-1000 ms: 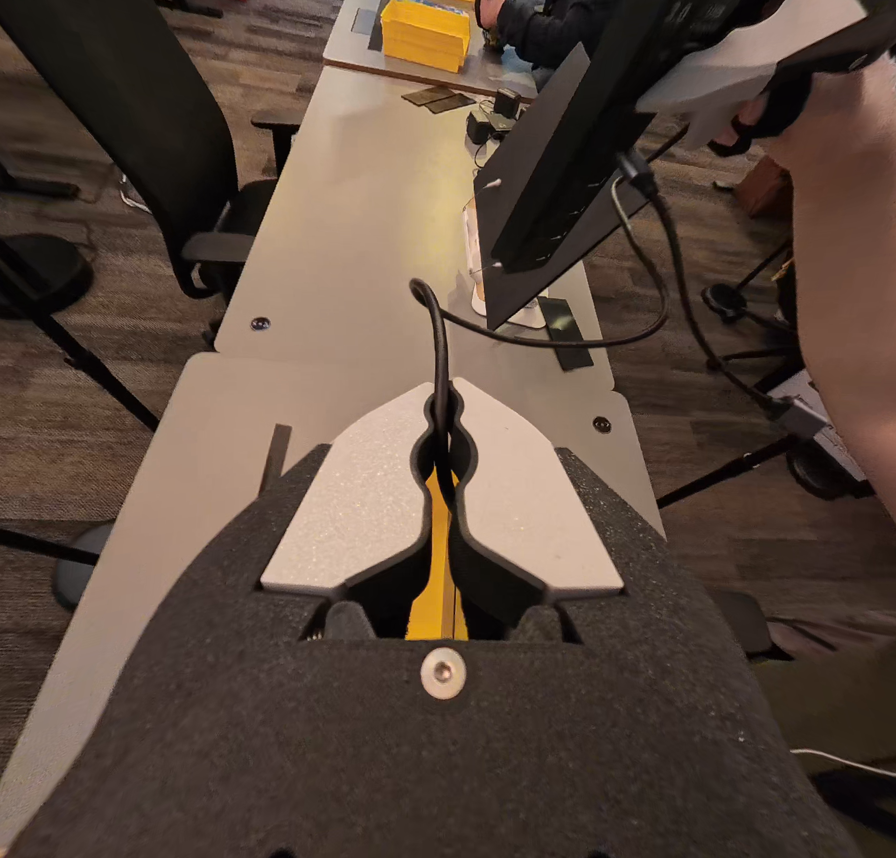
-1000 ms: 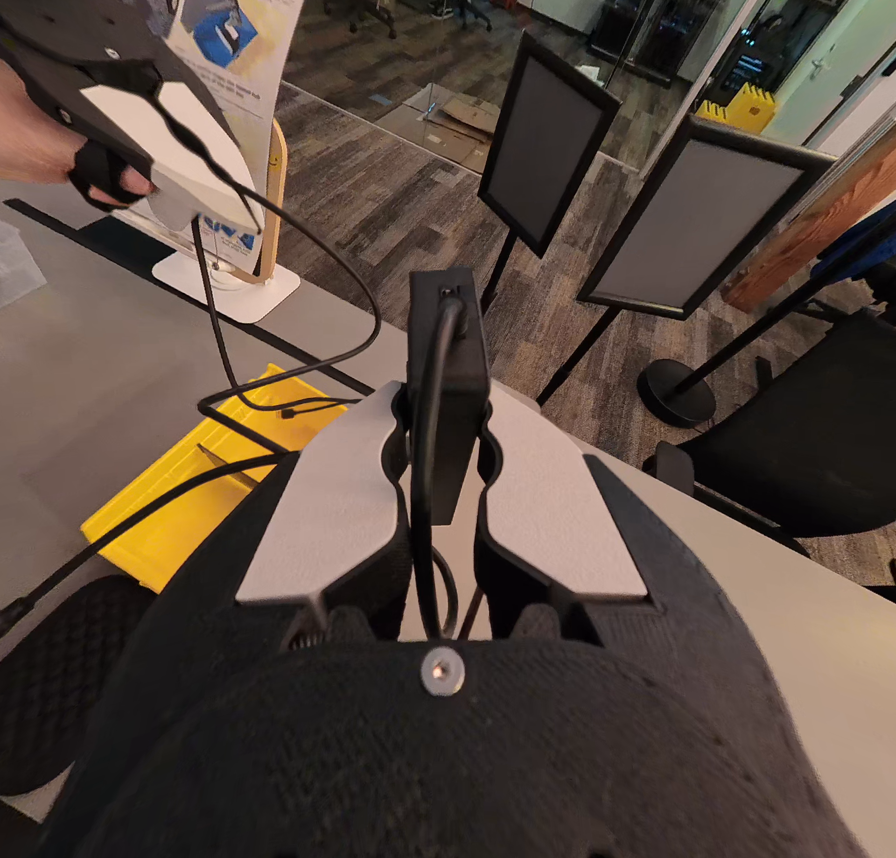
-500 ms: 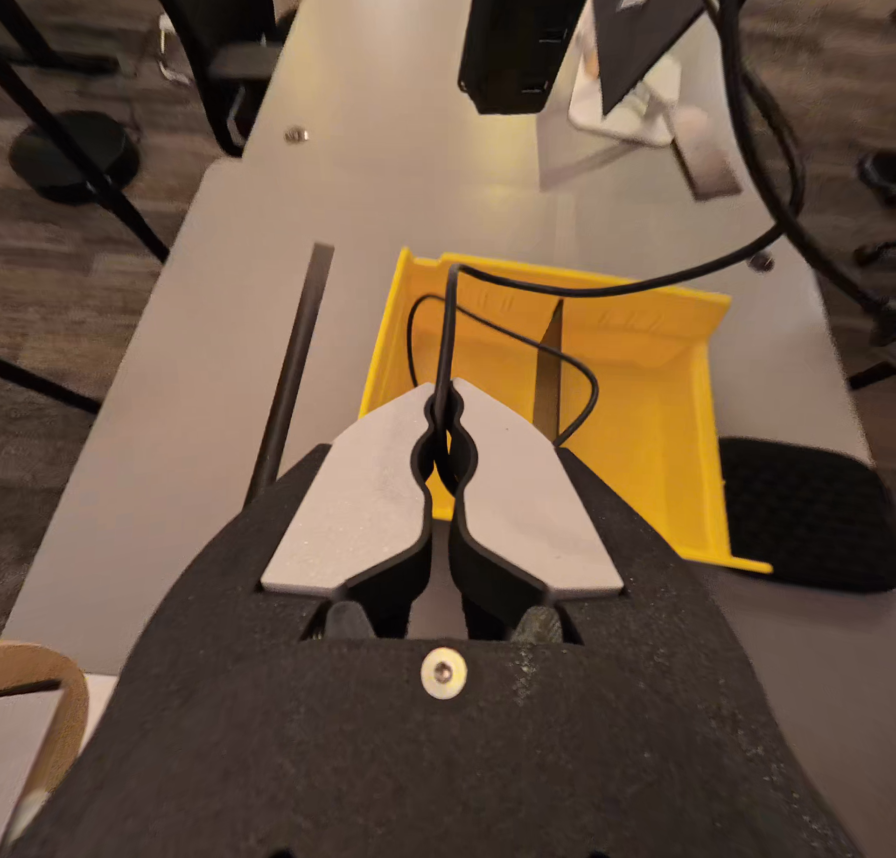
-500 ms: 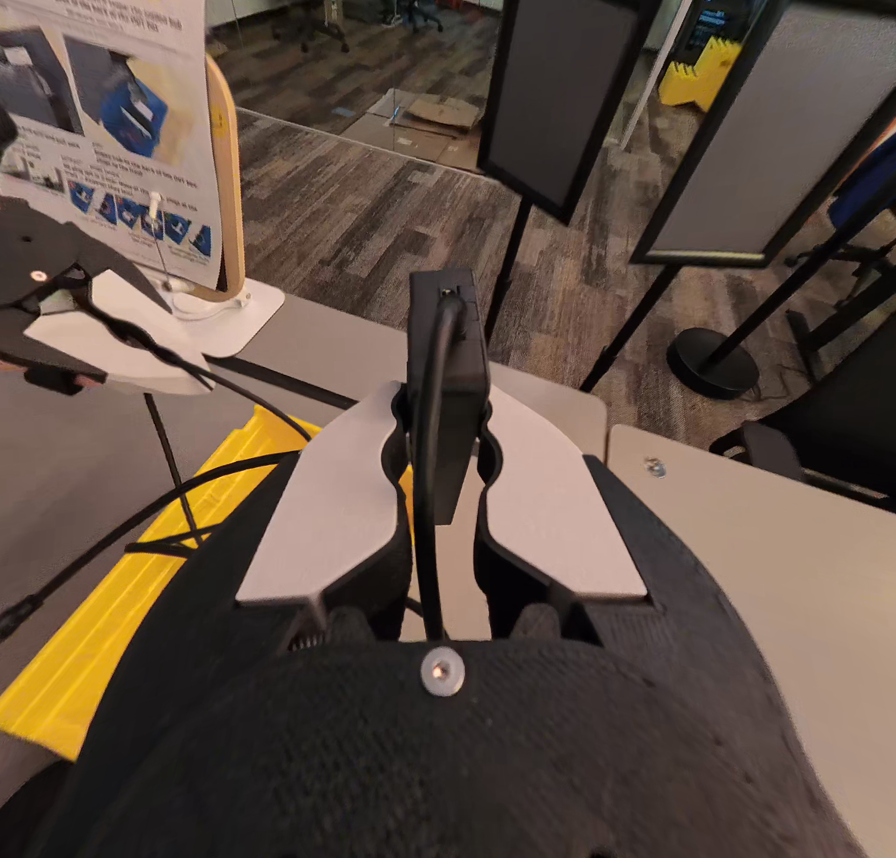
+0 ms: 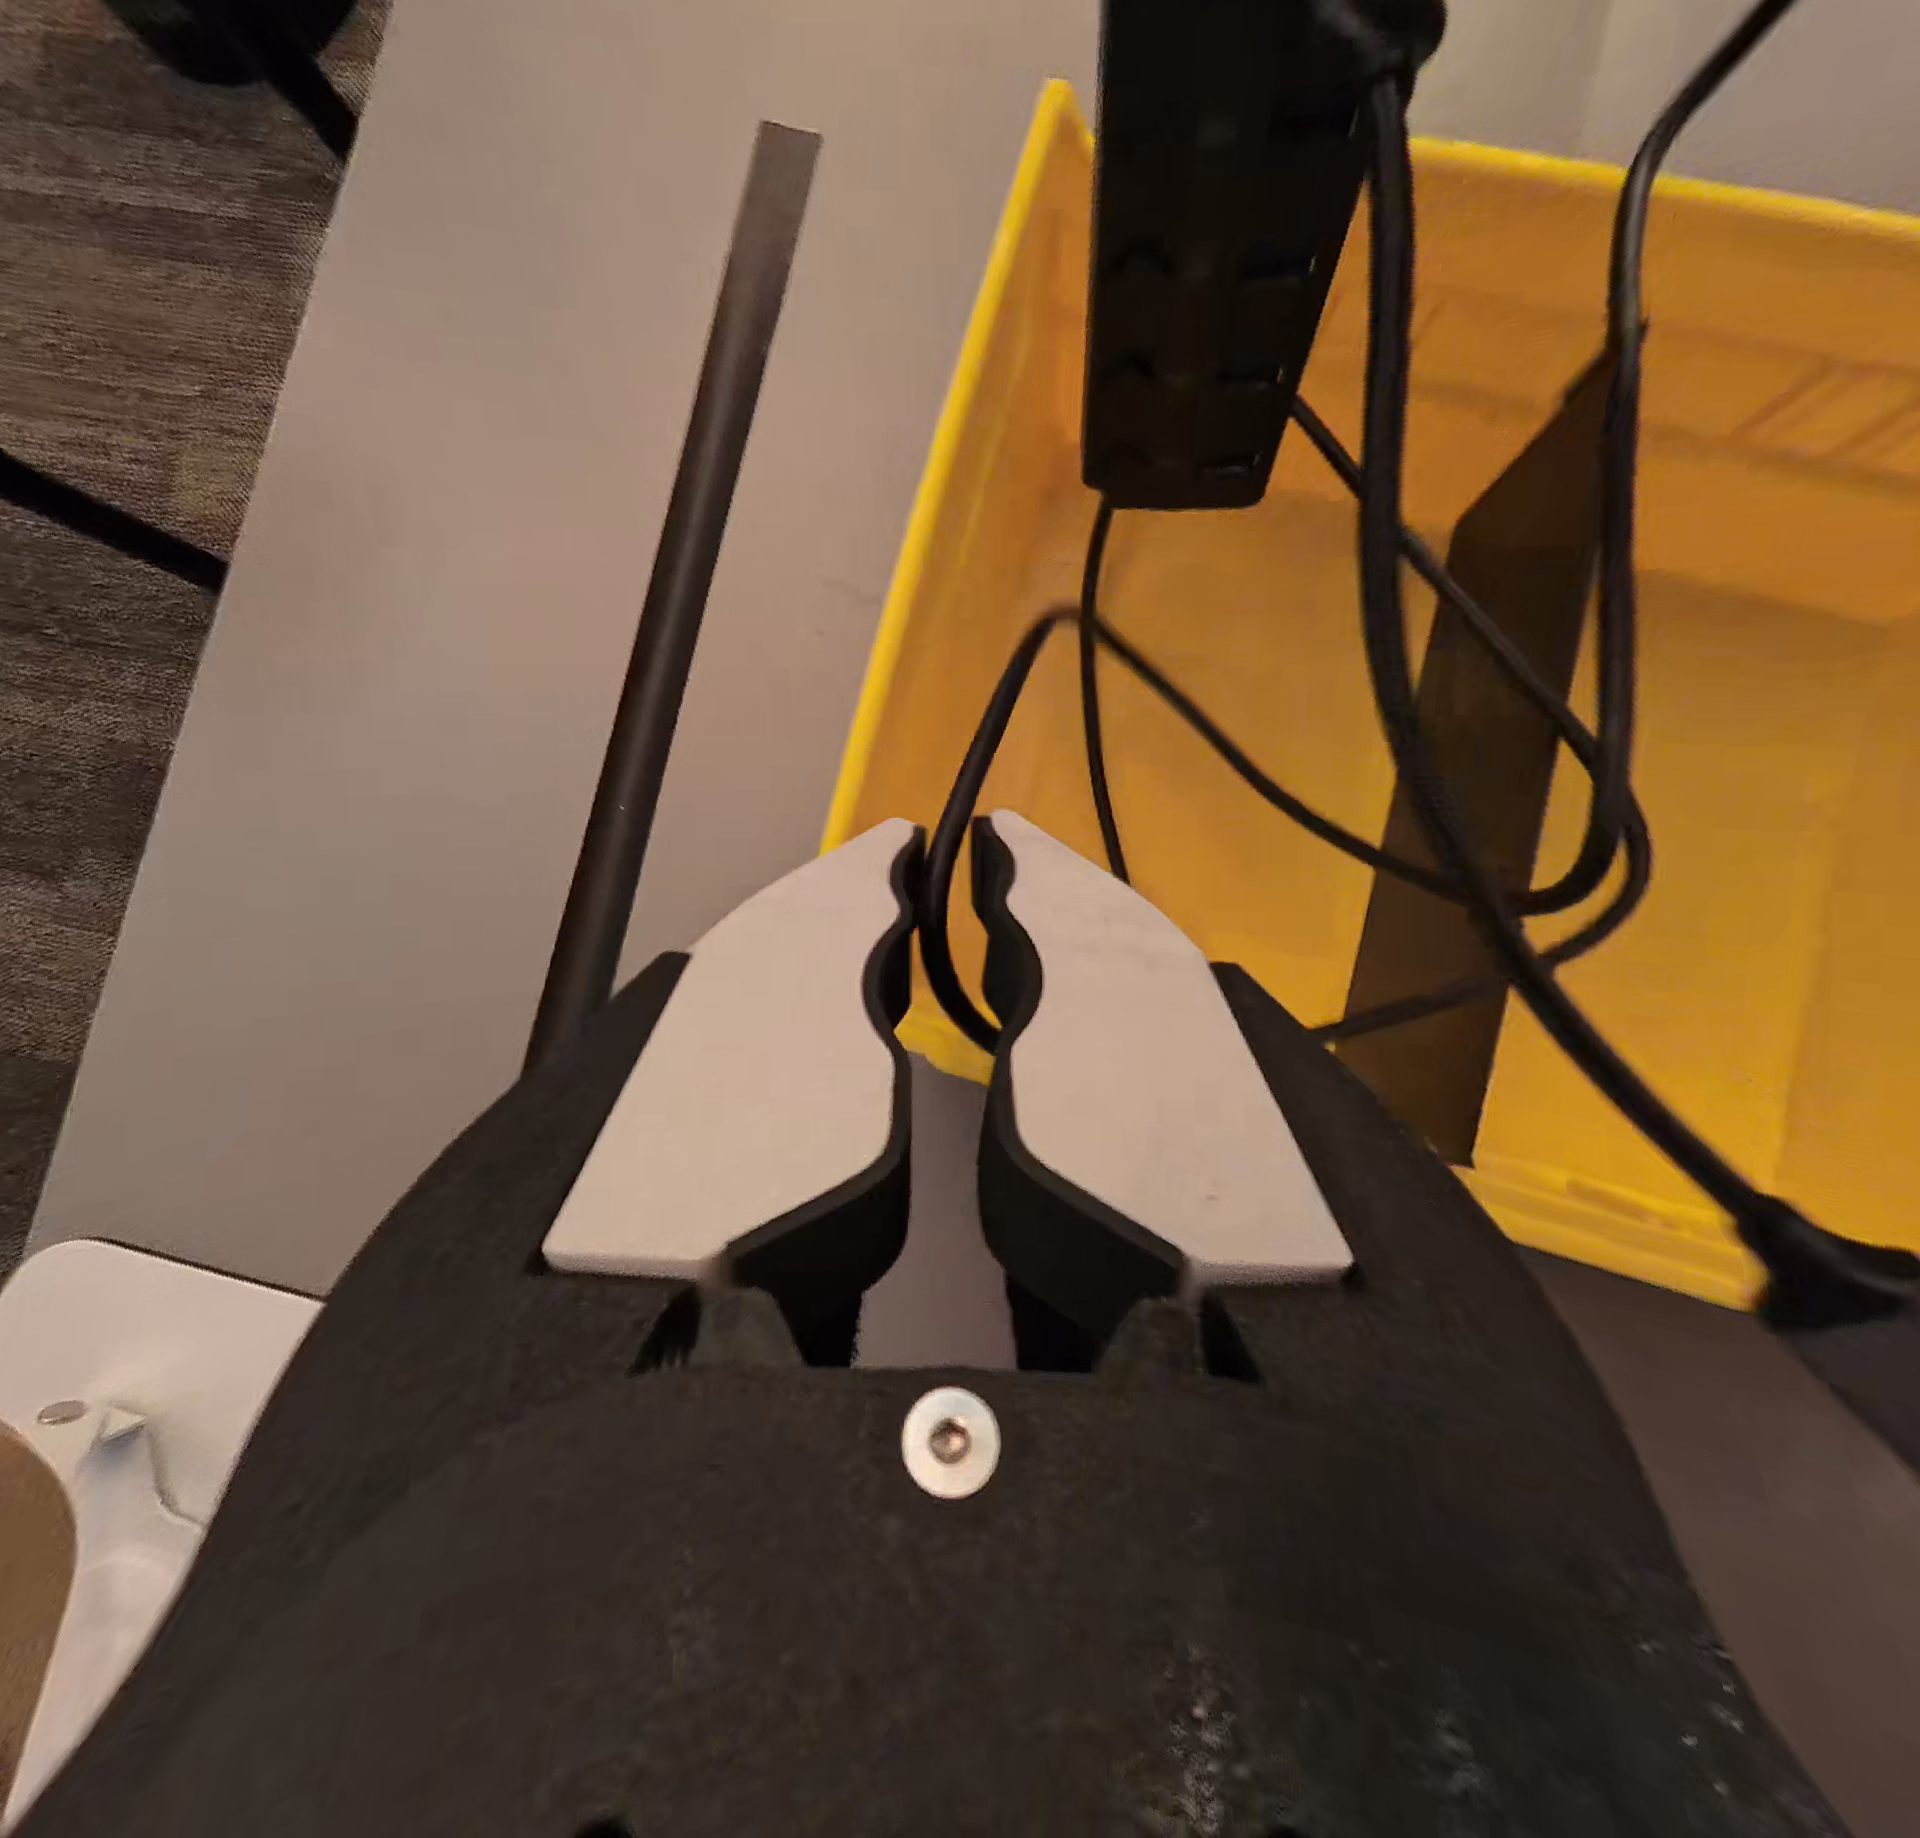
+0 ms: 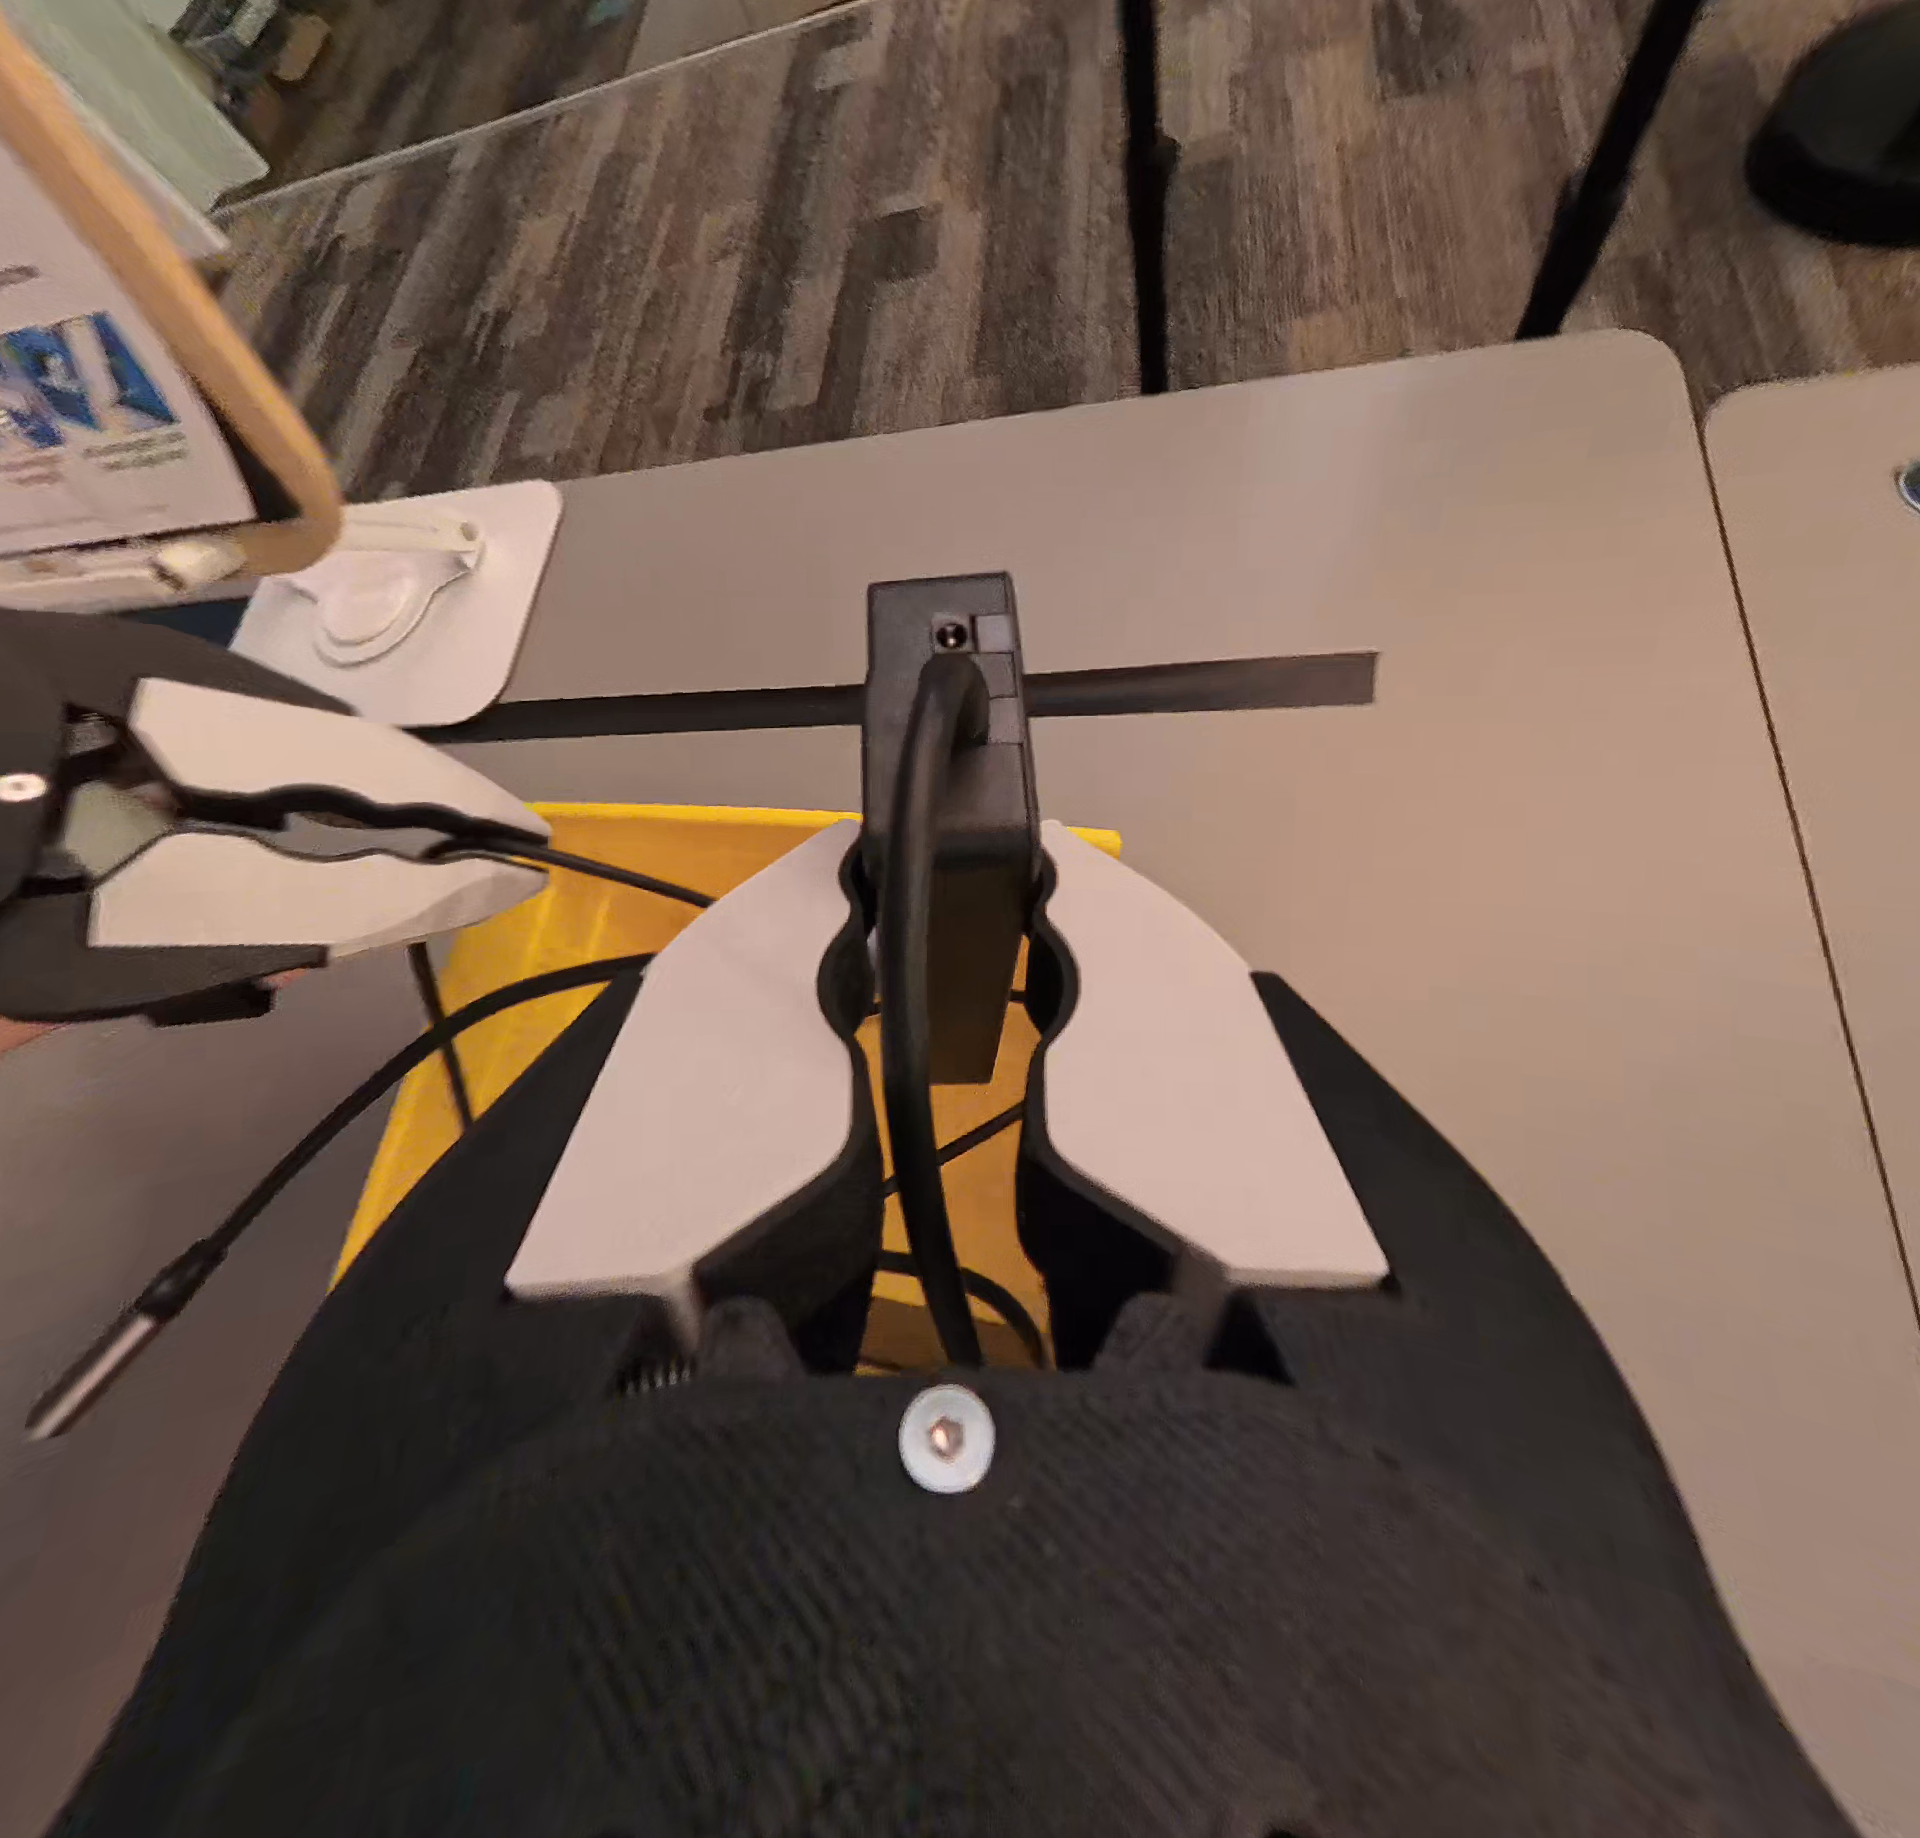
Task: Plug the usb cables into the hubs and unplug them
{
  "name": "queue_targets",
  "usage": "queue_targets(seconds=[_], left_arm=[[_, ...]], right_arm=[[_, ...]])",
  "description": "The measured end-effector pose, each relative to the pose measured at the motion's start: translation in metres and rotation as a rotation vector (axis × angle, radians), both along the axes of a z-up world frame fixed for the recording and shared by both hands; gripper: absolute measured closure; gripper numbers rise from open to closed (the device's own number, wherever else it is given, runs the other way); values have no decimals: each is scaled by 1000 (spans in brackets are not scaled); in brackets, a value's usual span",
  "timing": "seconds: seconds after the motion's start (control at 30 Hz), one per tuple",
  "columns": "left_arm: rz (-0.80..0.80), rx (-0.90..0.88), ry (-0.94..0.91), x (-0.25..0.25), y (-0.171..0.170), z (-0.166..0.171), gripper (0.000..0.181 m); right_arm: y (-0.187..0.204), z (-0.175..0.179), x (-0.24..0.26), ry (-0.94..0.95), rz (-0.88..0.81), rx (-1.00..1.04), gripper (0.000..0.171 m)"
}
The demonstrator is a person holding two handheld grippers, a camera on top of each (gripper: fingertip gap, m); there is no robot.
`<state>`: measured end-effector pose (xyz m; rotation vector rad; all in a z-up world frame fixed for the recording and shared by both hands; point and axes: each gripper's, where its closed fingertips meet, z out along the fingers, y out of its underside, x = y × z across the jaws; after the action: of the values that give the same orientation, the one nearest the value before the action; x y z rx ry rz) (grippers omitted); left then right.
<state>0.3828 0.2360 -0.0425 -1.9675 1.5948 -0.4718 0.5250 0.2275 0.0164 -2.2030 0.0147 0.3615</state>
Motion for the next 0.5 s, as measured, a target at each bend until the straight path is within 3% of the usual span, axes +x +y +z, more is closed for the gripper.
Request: queue_targets(seconds=[0.13, 0.27, 0.5], left_arm=[[40, 7, -67, 1, 13, 17, 149], [43, -1, -118, -6, 12, 39, 148], [-12, -93, -165, -22, -30, 50, 143]], right_arm=[[2, -17, 17, -45, -69, -2, 145], [3, -25, 11, -13, -74, -6, 145], [5, -38, -3, -32, -84, -63, 144]])
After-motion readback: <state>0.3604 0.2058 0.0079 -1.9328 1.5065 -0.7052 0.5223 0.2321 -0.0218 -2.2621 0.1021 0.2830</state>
